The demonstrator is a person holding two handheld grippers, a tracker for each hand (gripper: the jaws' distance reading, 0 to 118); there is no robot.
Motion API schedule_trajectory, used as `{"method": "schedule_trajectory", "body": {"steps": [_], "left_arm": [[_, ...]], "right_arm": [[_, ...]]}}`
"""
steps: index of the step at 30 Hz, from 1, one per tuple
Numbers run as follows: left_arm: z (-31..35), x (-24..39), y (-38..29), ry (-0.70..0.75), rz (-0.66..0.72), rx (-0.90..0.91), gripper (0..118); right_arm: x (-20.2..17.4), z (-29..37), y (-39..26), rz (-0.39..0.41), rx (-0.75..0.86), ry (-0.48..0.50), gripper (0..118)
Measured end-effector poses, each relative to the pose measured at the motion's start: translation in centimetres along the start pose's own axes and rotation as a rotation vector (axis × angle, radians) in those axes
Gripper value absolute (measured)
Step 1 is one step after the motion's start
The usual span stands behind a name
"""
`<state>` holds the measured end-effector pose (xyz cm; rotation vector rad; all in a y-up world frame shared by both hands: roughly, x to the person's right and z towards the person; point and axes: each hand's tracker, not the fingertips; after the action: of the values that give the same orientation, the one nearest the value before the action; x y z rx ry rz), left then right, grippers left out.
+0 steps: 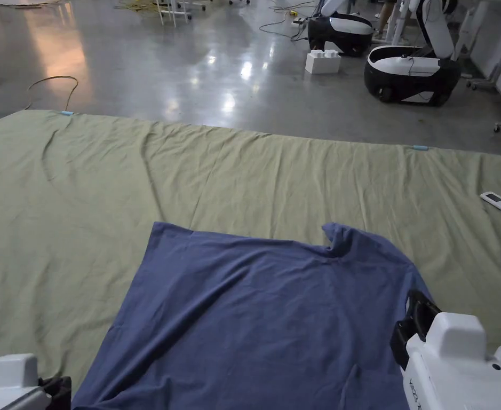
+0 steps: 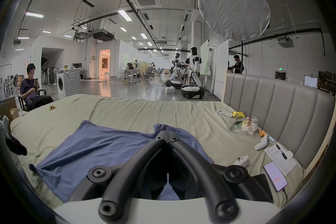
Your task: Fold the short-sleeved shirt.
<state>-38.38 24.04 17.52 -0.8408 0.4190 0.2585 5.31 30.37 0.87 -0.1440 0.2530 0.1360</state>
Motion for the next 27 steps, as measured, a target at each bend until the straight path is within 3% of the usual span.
{"method": "schedule_trajectory", "body": {"steps": [4, 13, 15, 19, 23, 27], "left_arm": [[-2.1, -0.8, -0.2, -0.022, 0.11, -0.085, 59], [-6.0, 0.5, -0.3, 0.056, 0.072, -0.192, 59], [-5.6, 1.1, 0.1, 0.074, 0.03, -0.191, 56], [-5.2, 2.7, 0.2, 0.051, -0.056, -0.192, 22], [-5.0, 2.7, 0.0, 0.009, -0.041, -0.188, 12], [-4.1, 0.8, 0.0, -0.065, 0.065, -0.168, 8]], "right_arm": [[-0.1, -0.2, -0.5, 0.004, -0.032, 0.012, 1], [0.2, -0.2, -1.4, 0.023, -0.072, 0.015, 1], [0.3, -0.2, -1.6, 0.024, -0.082, 0.014, 1], [0.6, 0.0, -2.0, 0.018, -0.096, 0.013, 1], [1.4, 0.4, -2.4, 0.003, -0.115, 0.012, 1], [3.6, 1.5, -2.7, -0.017, -0.132, -0.014, 1]]}}
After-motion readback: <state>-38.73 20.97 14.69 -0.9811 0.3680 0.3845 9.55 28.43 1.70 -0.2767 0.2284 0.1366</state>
